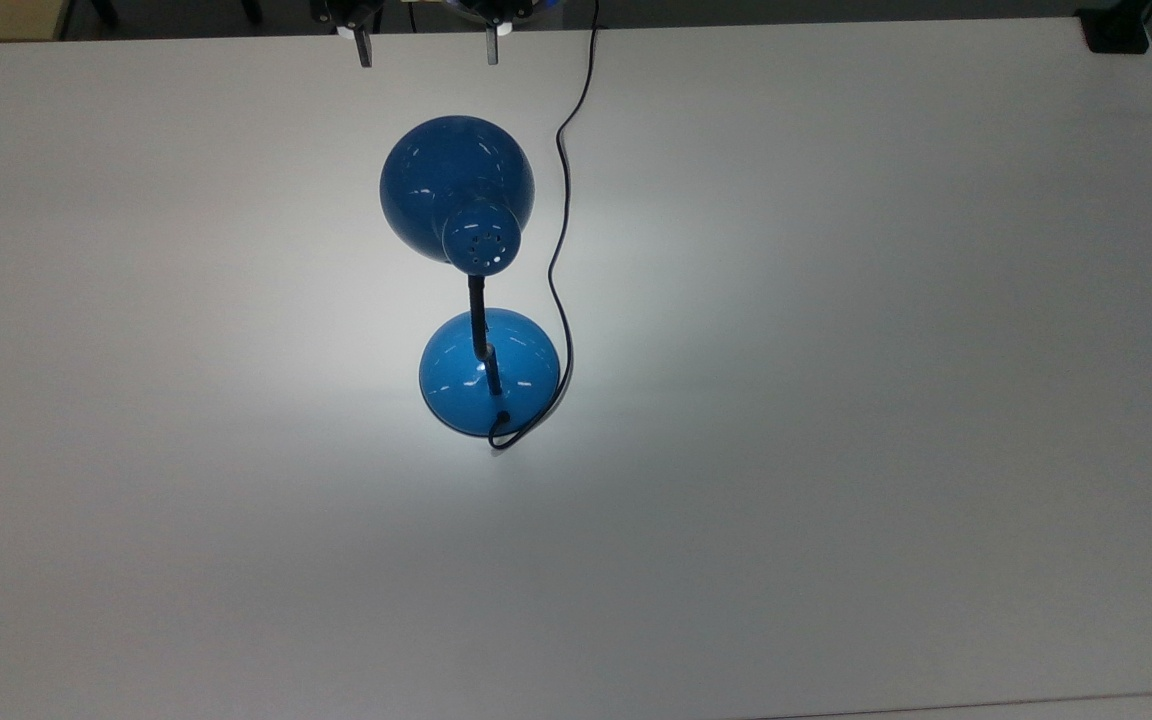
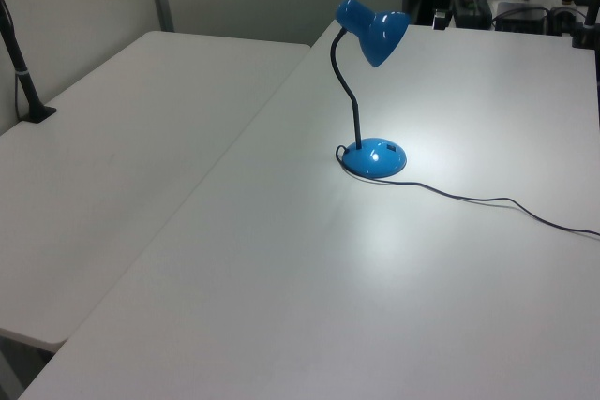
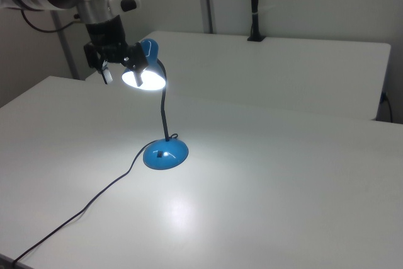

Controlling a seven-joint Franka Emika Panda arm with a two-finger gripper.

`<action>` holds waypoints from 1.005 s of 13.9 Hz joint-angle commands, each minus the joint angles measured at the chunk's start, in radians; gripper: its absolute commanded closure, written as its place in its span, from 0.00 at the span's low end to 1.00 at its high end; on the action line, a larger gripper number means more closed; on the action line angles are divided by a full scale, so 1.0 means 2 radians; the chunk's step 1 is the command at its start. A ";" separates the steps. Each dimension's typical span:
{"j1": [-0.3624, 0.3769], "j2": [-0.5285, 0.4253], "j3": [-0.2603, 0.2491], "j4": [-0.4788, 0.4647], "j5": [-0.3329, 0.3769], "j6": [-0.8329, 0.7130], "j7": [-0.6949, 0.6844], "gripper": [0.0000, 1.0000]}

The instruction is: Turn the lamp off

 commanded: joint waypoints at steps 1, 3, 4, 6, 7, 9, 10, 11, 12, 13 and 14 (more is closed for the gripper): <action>0.002 0.003 -0.003 0.006 0.012 -0.003 0.018 0.00; 0.002 0.003 -0.003 0.006 0.012 -0.003 0.018 0.00; 0.002 0.003 -0.003 0.006 0.012 -0.003 0.018 0.00; 0.002 0.003 -0.003 0.006 0.012 -0.003 0.018 0.00; 0.002 0.003 -0.003 0.006 0.012 -0.003 0.018 0.00; 0.002 0.001 -0.003 0.005 0.010 -0.006 0.021 0.00; 0.001 0.000 -0.003 0.006 0.011 -0.031 0.015 0.00; 0.001 0.000 -0.003 0.006 0.011 -0.037 0.014 0.00; 0.001 0.001 -0.003 0.005 0.011 -0.038 0.006 0.00; 0.001 0.001 -0.003 0.002 0.010 -0.038 -0.008 0.00; 0.001 0.002 -0.003 -0.001 0.006 -0.038 -0.042 0.00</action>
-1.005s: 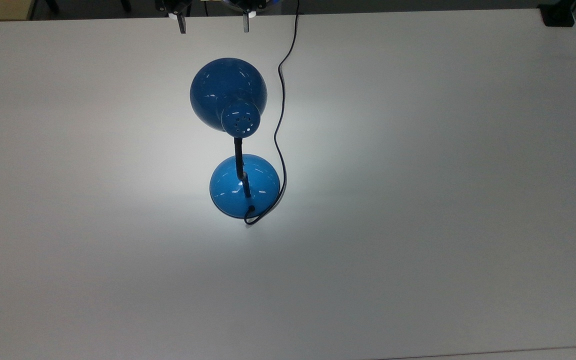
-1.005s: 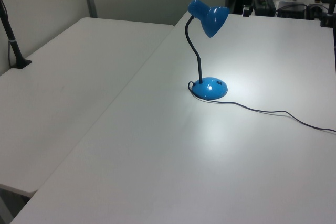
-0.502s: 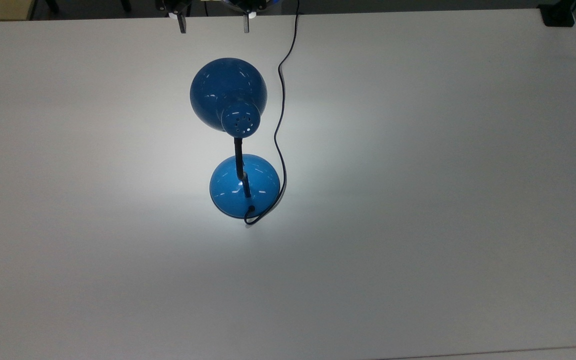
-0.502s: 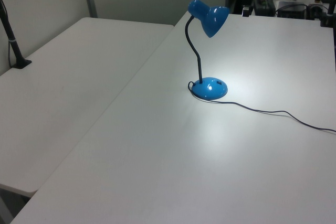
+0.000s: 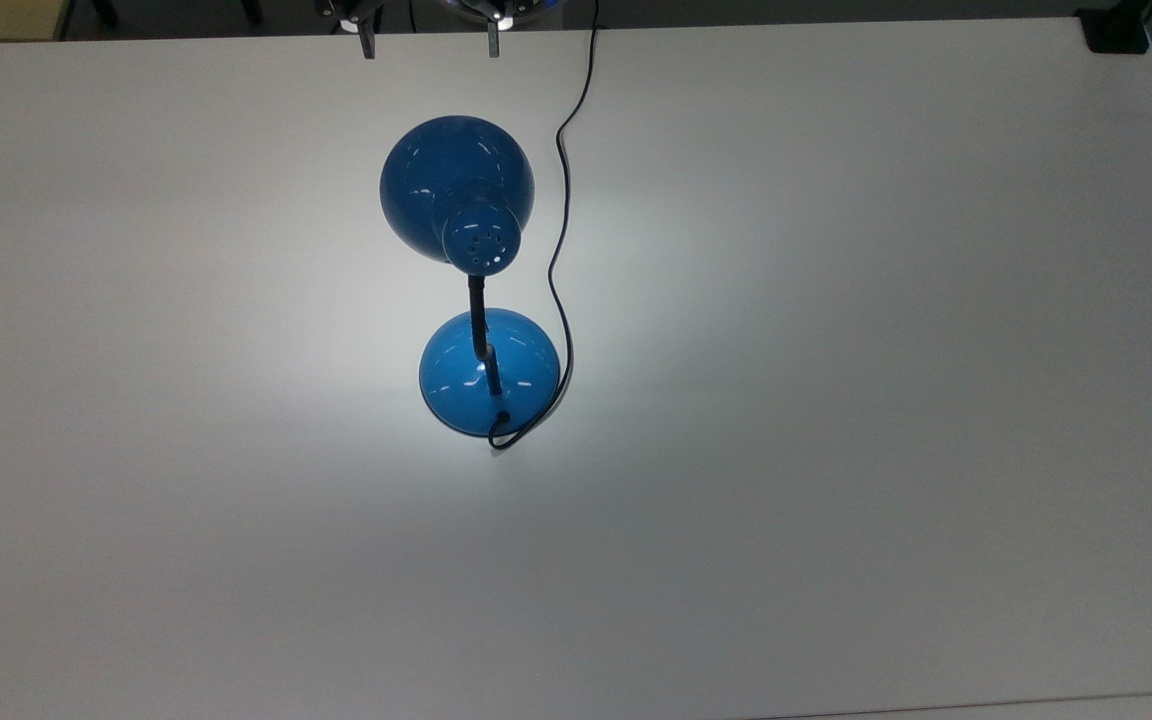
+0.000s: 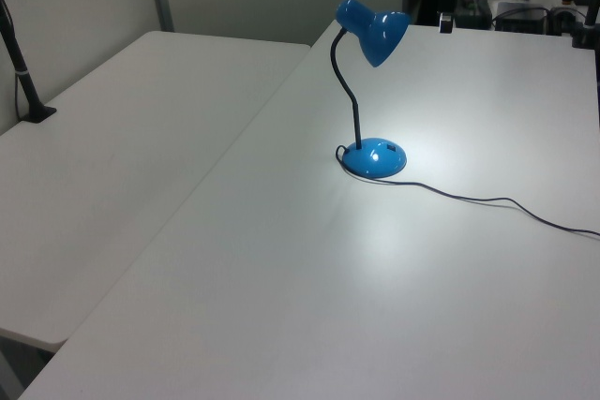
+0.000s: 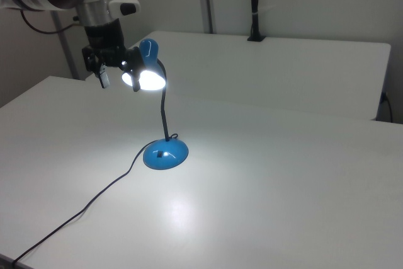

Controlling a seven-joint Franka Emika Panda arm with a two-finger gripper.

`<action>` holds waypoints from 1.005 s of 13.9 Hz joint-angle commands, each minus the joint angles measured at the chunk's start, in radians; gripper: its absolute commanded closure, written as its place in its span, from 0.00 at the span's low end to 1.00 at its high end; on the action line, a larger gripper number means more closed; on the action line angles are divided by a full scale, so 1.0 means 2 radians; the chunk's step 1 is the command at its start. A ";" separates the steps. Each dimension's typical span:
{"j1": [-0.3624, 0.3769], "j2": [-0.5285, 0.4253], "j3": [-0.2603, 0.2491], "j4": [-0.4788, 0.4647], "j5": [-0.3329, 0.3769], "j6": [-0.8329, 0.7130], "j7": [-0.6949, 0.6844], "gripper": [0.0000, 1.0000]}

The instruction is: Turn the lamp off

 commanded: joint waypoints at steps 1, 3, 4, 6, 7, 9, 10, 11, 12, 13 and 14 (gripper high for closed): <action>-0.004 0.000 -0.003 -0.009 0.003 -0.014 -0.106 0.00; -0.009 0.000 -0.003 -0.032 -0.007 -0.008 -0.167 0.00; -0.010 -0.001 -0.003 -0.049 -0.011 -0.006 -0.167 0.00; -0.009 -0.002 -0.002 -0.088 -0.033 0.024 -0.167 0.17; -0.009 -0.001 -0.001 -0.100 -0.033 0.044 -0.167 0.24; -0.010 0.000 -0.001 -0.139 -0.023 0.094 -0.162 0.71; -0.011 -0.001 -0.001 -0.155 -0.010 0.121 -0.146 0.90; -0.011 -0.002 -0.001 -0.169 0.002 0.152 -0.125 1.00; -0.011 -0.001 -0.001 -0.182 0.006 0.182 -0.107 1.00; -0.011 -0.001 -0.001 -0.198 0.007 0.214 -0.095 1.00; -0.011 -0.001 -0.001 -0.217 0.007 0.249 -0.086 1.00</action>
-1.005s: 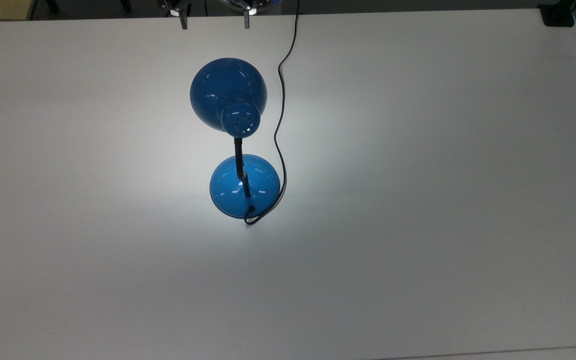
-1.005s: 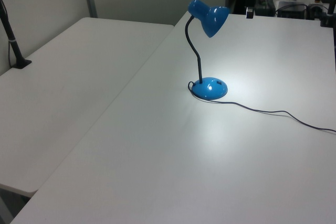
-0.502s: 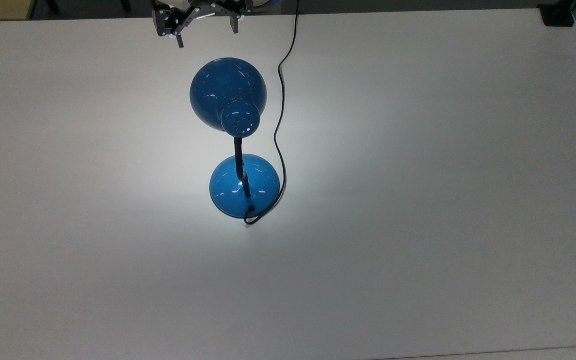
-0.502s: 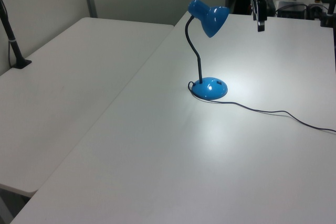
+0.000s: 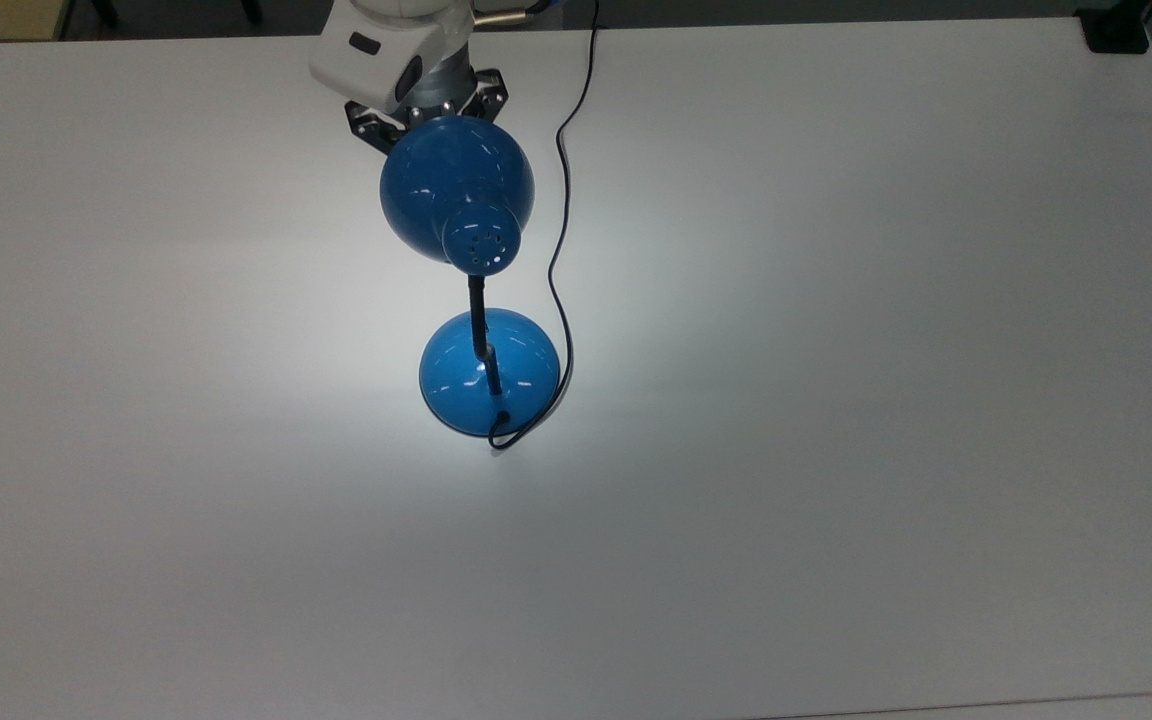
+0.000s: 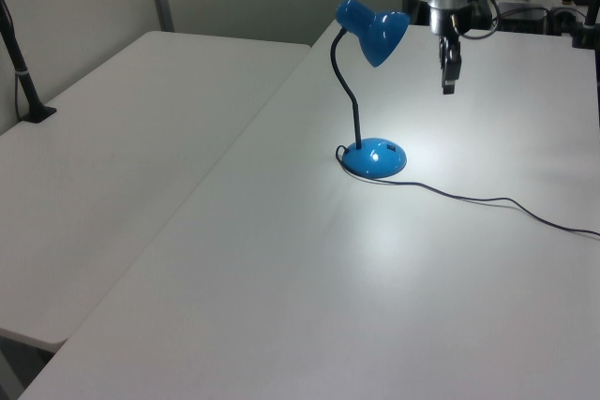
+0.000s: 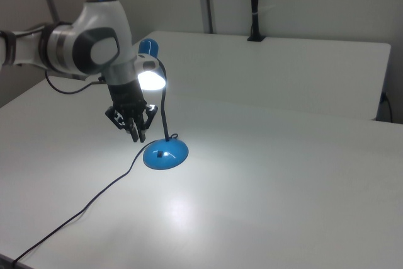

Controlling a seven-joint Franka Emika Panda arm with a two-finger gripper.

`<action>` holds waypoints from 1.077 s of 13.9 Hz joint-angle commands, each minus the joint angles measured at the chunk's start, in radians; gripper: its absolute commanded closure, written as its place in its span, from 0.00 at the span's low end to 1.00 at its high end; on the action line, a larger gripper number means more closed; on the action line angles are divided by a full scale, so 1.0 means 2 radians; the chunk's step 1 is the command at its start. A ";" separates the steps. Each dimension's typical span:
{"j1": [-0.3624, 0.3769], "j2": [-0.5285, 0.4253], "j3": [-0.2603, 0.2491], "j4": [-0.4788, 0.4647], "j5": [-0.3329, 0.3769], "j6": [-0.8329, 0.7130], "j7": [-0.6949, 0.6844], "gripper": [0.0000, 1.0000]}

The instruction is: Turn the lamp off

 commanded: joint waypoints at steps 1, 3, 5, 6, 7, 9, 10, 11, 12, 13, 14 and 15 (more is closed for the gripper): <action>0.002 -0.014 -0.001 -0.074 0.011 0.124 0.047 1.00; 0.002 -0.009 -0.001 -0.106 0.011 0.201 0.086 1.00; 0.003 0.001 -0.001 -0.127 0.011 0.265 0.115 1.00; 0.003 0.008 -0.001 -0.130 0.011 0.285 0.125 1.00; 0.004 0.017 0.000 -0.130 0.011 0.298 0.135 1.00; 0.006 0.034 0.000 -0.130 0.011 0.326 0.147 1.00; 0.007 0.042 0.000 -0.129 0.011 0.339 0.157 1.00; 0.008 0.048 0.000 -0.129 0.011 0.351 0.164 1.00; 0.008 0.054 0.000 -0.128 0.011 0.362 0.167 1.00; 0.008 0.059 0.000 -0.128 0.012 0.371 0.171 1.00; 0.009 0.064 0.002 -0.128 0.012 0.378 0.177 1.00; 0.010 0.068 0.002 -0.128 0.012 0.383 0.181 1.00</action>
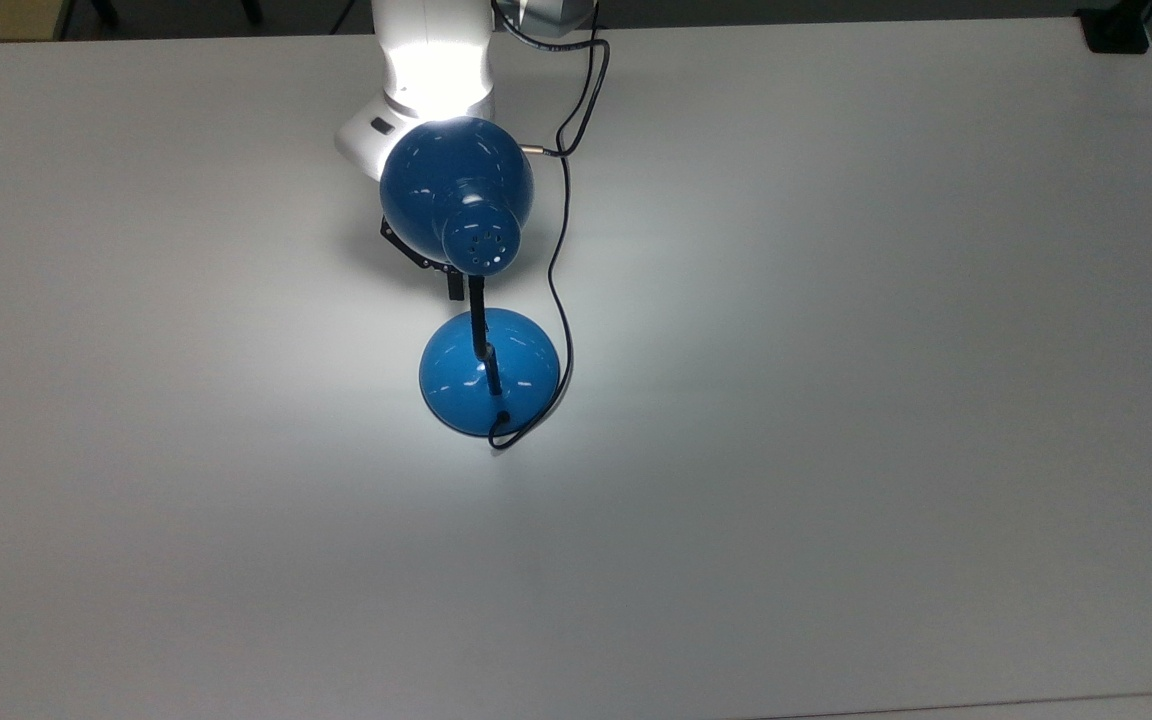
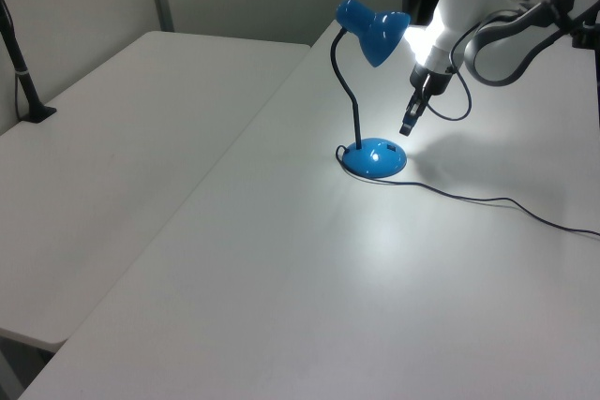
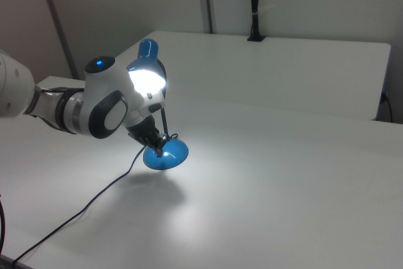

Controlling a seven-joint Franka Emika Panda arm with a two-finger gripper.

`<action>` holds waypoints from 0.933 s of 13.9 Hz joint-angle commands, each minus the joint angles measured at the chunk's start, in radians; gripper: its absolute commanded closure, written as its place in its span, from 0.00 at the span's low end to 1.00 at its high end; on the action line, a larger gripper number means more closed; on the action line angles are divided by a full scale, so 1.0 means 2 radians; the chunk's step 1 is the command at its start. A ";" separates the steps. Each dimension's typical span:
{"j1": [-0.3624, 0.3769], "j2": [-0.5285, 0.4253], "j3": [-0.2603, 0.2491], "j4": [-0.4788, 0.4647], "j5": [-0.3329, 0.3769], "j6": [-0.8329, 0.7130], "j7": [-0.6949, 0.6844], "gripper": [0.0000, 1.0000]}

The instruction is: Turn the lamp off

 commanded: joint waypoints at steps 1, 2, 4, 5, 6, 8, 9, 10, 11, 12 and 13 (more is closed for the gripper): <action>0.007 0.013 0.000 -0.002 0.008 0.030 0.021 1.00; 0.008 0.016 0.000 -0.002 0.008 0.033 0.021 1.00; 0.008 0.019 0.001 -0.002 0.008 0.037 0.021 1.00; 0.008 0.022 0.001 -0.001 0.008 0.040 0.021 1.00; 0.008 0.023 0.001 -0.001 0.008 0.044 0.021 1.00; 0.009 0.029 0.002 -0.001 0.008 0.046 0.021 1.00; 0.010 0.031 0.002 -0.001 0.008 0.046 0.021 1.00; 0.010 0.032 0.003 -0.001 0.008 0.046 0.021 1.00; 0.010 0.037 0.004 -0.001 0.008 0.046 0.021 1.00; 0.010 0.039 0.004 -0.001 0.008 0.047 0.021 1.00; 0.010 0.041 0.004 -0.001 0.008 0.047 0.021 1.00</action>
